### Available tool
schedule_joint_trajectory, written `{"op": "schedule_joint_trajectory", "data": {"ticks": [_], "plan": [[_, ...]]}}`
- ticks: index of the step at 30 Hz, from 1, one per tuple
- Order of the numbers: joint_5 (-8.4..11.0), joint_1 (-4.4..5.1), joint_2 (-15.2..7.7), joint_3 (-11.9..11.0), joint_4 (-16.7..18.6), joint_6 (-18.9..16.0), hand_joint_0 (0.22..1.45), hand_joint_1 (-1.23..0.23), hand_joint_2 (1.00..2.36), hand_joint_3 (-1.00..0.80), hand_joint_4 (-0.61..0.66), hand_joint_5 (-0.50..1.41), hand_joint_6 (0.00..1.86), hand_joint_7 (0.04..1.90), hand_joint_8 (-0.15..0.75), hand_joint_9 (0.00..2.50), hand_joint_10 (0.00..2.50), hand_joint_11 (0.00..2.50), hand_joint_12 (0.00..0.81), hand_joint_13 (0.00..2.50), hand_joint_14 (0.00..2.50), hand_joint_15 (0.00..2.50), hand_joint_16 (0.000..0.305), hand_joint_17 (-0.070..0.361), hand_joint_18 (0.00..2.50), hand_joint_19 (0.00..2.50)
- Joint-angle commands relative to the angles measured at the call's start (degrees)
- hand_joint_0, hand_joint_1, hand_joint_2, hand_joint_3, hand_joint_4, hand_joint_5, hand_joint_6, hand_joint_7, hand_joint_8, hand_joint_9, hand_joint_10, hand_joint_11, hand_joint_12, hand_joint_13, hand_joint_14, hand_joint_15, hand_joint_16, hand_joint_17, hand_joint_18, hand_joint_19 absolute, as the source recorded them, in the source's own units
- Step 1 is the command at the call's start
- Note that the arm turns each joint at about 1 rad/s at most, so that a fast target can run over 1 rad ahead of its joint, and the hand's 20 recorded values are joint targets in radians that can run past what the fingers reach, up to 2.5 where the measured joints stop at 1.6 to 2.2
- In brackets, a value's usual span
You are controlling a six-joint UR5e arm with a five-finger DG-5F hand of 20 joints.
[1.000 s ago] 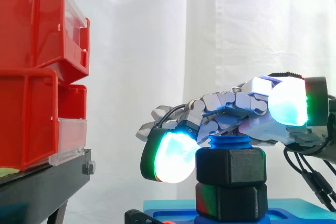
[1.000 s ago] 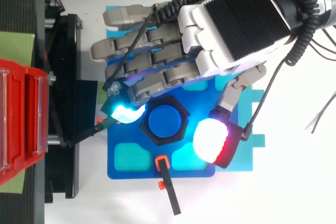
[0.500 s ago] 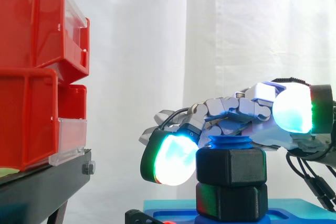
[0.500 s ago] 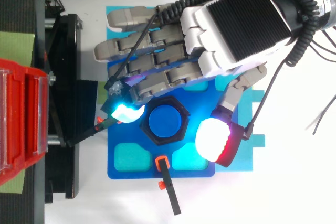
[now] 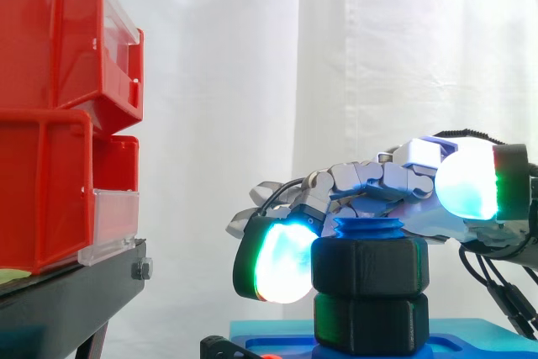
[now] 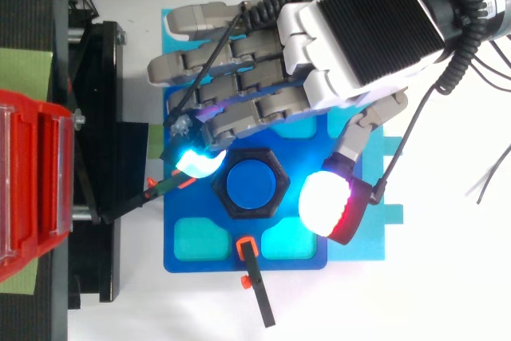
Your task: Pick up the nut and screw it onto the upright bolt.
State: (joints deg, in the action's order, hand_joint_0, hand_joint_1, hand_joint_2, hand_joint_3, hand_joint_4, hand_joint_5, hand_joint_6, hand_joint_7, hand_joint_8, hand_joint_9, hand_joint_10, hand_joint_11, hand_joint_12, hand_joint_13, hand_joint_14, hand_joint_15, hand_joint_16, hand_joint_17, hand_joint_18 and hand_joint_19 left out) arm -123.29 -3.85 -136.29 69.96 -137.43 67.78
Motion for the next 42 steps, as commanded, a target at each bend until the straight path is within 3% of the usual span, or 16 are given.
{"op": "schedule_joint_trajectory", "data": {"ticks": [1, 28, 42], "plan": [[-0.02, -0.10, 0.0, 0.0, 0.0, 0.2, 0.44, -0.04, 1.00, -0.50, 0.29, -0.11, 0.50, 1.03, 0.278, 0.46, 0.00, 0.00, 0.357, 0.17, 0.00, 0.00, 0.048, 0.107, 0.00, 0.00], [-0.55, -1.42, 0.1, 0.0, -0.4, 1.4, 0.46, -0.09, 1.00, -0.50, 0.23, -0.06, 0.50, 1.37, 0.285, 0.56, 0.00, 0.00, 0.340, 0.24, 0.00, 0.00, 0.043, 0.097, 0.00, 0.00], [-0.64, -1.42, 0.1, 0.0, -0.1, 1.5, 0.46, -0.10, 1.00, -0.50, 0.23, -0.06, 0.50, 1.37, 0.286, 0.58, 0.00, 0.00, 0.339, 0.25, 0.00, 0.00, 0.043, 0.096, 0.00, 0.00]]}}
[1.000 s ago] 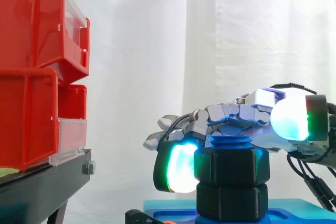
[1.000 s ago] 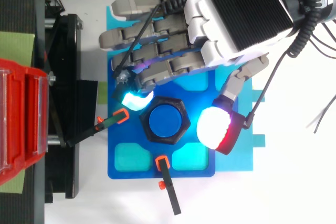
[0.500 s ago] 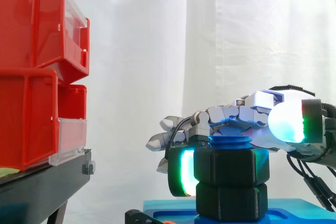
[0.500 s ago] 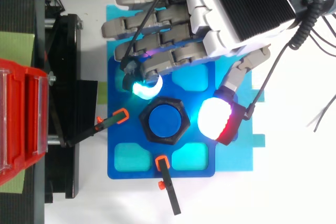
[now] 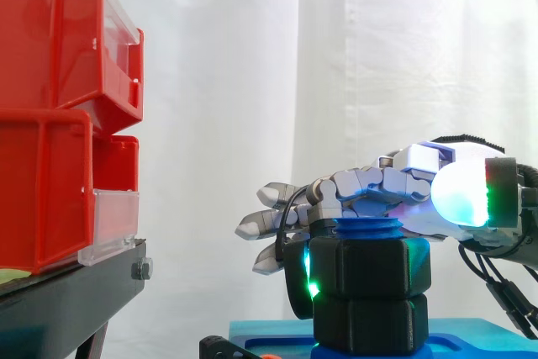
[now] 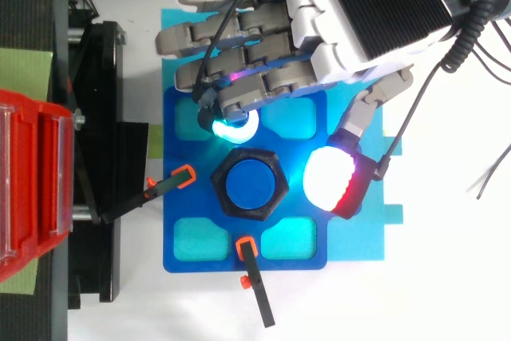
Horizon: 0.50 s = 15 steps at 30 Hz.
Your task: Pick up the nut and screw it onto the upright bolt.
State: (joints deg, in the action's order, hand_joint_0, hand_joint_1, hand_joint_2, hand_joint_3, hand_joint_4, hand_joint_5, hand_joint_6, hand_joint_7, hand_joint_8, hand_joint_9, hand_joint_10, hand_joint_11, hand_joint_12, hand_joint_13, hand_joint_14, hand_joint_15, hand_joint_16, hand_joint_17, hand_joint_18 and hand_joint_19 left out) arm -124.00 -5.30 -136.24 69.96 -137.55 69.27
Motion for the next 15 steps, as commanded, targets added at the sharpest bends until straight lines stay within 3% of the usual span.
{"op": "schedule_joint_trajectory", "data": {"ticks": [1, 4, 11, 15], "plan": [[0.07, 0.03, 0.0, 0.0, 0.0, 0.0, 0.46, -0.10, 1.00, -0.50, 0.24, -0.06, 0.50, 1.36, 0.287, 0.58, 0.00, 0.00, 0.340, 0.25, 0.00, 0.00, 0.043, 0.096, 0.00, 0.00], [-0.02, 0.03, -0.1, 0.0, 0.0, 0.0, 0.46, -0.09, 1.00, -0.50, 0.24, -0.06, 0.50, 1.35, 0.285, 0.57, 0.00, 0.00, 0.340, 0.25, 0.00, 0.00, 0.043, 0.096, 0.00, 0.00], [-0.02, 0.03, 0.0, 0.0, 0.1, 0.0, 0.45, -0.09, 1.00, -0.50, 0.26, -0.12, 0.50, 1.10, 0.283, 0.54, 0.00, 0.00, 0.344, 0.24, 0.00, 0.00, 0.044, 0.099, 0.00, 0.00], [-0.02, 0.03, 0.0, 0.0, 0.2, 0.0, 0.45, -0.09, 1.00, -0.50, 0.27, -0.11, 0.50, 1.13, 0.281, 0.54, 0.00, 0.00, 0.344, 0.24, 0.00, 0.00, 0.044, 0.100, 0.00, 0.00]]}}
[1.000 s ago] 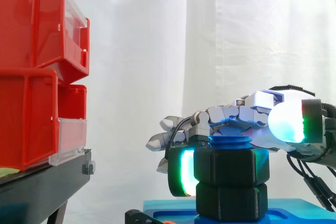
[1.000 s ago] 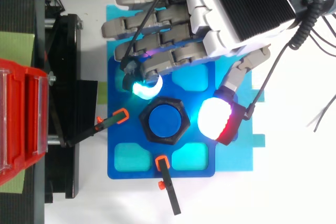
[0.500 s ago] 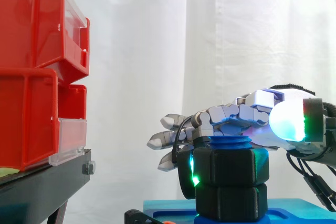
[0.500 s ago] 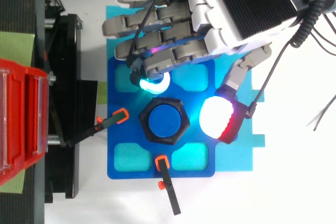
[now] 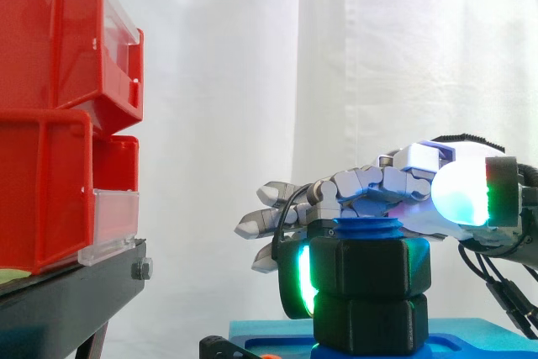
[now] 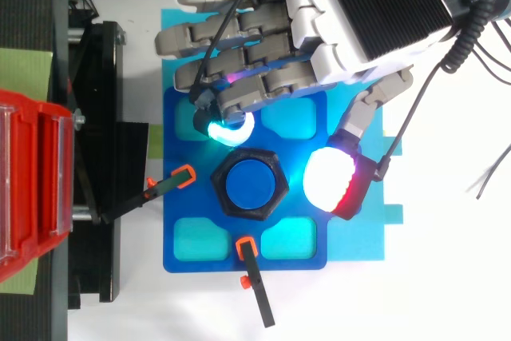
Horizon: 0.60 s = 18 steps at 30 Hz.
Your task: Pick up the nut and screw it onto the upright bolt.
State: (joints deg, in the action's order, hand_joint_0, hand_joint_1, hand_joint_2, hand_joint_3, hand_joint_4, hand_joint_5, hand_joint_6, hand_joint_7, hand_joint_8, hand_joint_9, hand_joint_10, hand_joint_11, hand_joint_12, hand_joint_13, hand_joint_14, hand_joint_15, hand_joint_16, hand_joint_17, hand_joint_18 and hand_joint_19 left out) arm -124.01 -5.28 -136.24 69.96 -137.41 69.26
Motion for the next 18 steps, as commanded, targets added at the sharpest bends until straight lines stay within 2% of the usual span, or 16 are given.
{"op": "schedule_joint_trajectory", "data": {"ticks": [1, 13, 18], "plan": [[0.00, 0.00, 0.0, 0.0, 0.0, 0.0, 0.45, -0.09, 1.00, -0.50, 0.27, -0.11, 0.50, 1.13, 0.280, 0.54, 0.00, 0.00, 0.344, 0.24, 0.00, 0.00, 0.044, 0.099, 0.00, 0.00], [0.26, 0.35, 0.0, 0.1, 0.1, -0.1, 0.46, -0.10, 1.00, -0.50, 0.25, -0.06, 0.50, 1.34, 0.281, 0.57, 0.00, 0.00, 0.340, 0.25, 0.00, 0.00, 0.043, 0.097, 0.00, 0.00], [0.44, 0.53, 0.0, 0.0, -0.1, -0.2, 0.46, -0.11, 1.00, -0.50, 0.24, -0.05, 0.50, 1.36, 0.285, 0.58, 0.00, 0.00, 0.337, 0.26, 0.00, 0.00, 0.042, 0.096, 0.00, 0.00]]}}
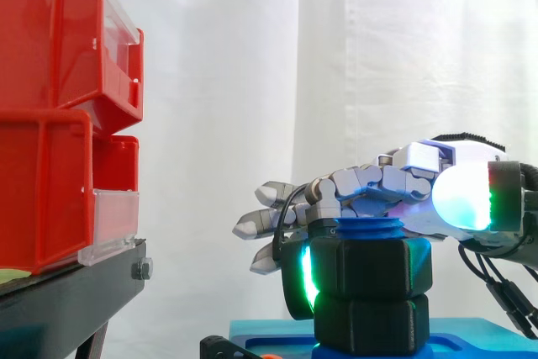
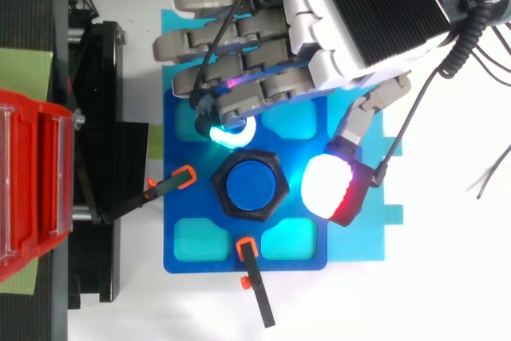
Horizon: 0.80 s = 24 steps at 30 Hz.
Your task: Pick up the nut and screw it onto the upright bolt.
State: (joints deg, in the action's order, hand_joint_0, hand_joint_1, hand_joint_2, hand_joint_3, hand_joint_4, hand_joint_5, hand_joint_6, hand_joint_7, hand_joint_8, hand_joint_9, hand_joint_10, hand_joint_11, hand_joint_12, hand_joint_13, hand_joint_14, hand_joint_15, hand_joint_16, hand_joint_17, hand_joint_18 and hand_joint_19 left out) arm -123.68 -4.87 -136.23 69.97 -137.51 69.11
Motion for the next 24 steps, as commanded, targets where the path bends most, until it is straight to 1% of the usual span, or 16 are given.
{"op": "schedule_joint_trajectory", "data": {"ticks": [1, 3, 6, 8, 12, 13, 16, 17, 19, 21, 24], "plan": [[0.10, 0.21, 0.0, 0.0, 0.0, 0.0, 0.46, -0.11, 1.00, -0.50, 0.24, -0.05, 0.50, 1.36, 0.285, 0.58, 0.00, 0.00, 0.337, 0.26, 0.00, 0.00, 0.042, 0.095, 0.00, 0.00], [0.10, 0.21, 0.0, 0.0, 0.0, 0.0, 0.46, -0.11, 1.00, -0.50, 0.24, -0.05, 0.50, 1.36, 0.284, 0.58, 0.00, 0.00, 0.337, 0.26, 0.00, 0.00, 0.042, 0.094, 0.00, 0.00], [0.10, 0.39, 0.0, 0.0, 0.2, -0.3, 0.46, -0.11, 1.00, -0.50, 0.24, -0.07, 0.50, 1.26, 0.285, 0.59, 0.00, 0.00, 0.337, 0.26, 0.00, 0.00, 0.042, 0.095, 0.00, 0.00], [0.10, 0.47, 0.0, 0.0, 0.2, -0.7, 0.46, -0.10, 1.00, -0.50, 0.27, -0.10, 0.50, 1.15, 0.282, 0.57, 0.00, 0.00, 0.341, 0.26, 0.00, 0.00, 0.043, 0.096, 0.00, 0.00], [0.10, 0.47, 0.0, -0.1, 0.2, -1.1, 0.45, -0.09, 1.00, -0.50, 0.27, -0.12, 0.50, 1.05, 0.279, 0.54, 0.00, 0.00, 0.348, 0.24, 0.00, 0.00, 0.045, 0.101, 0.00, 0.00], [-0.16, 0.47, 0.0, -0.9, 0.3, -1.4, 0.44, -0.08, 1.00, -0.50, 0.28, -0.13, 0.50, 1.02, 0.279, 0.53, 0.00, 0.00, 0.352, 0.23, 0.00, 0.00, 0.046, 0.103, 0.00, 0.00], [-0.51, 0.39, 0.0, -1.9, 0.0, -1.4, 0.44, -0.08, 1.00, -0.50, 0.28, -0.14, 0.50, 0.95, 0.279, 0.52, 0.00, 0.00, 0.356, 0.22, 0.00, 0.00, 0.047, 0.106, 0.00, 0.00], [-0.51, 0.39, 0.0, -1.9, 0.0, -1.4, 0.44, -0.08, 1.00, -0.50, 0.27, -0.14, 0.50, 0.93, 0.276, 0.52, 0.00, 0.00, 0.356, 0.22, 0.00, 0.00, 0.047, 0.105, 0.00, 0.00], [-1.13, 0.21, 0.0, -2.5, -0.3, -1.4, 0.44, -0.08, 1.00, -0.50, 0.27, -0.14, 0.50, 0.91, 0.278, 0.51, 0.00, 0.00, 0.358, 0.22, 0.00, 0.00, 0.048, 0.107, 0.00, 0.00], [-2.36, -0.05, 0.1, -3.6, -0.8, -1.4, 0.43, -0.08, 1.00, -0.50, 0.27, -0.14, 0.50, 0.89, 0.275, 0.50, 0.00, 0.00, 0.359, 0.21, 0.00, 0.00, 0.048, 0.108, 0.00, 0.00], [-3.59, -0.49, 0.1, -4.4, -1.6, -1.3, 0.43, -0.08, 1.00, -0.50, 0.27, -0.14, 0.50, 0.88, 0.277, 0.50, 0.00, 0.00, 0.358, 0.21, 0.00, 0.00, 0.048, 0.109, 0.00, 0.00]]}}
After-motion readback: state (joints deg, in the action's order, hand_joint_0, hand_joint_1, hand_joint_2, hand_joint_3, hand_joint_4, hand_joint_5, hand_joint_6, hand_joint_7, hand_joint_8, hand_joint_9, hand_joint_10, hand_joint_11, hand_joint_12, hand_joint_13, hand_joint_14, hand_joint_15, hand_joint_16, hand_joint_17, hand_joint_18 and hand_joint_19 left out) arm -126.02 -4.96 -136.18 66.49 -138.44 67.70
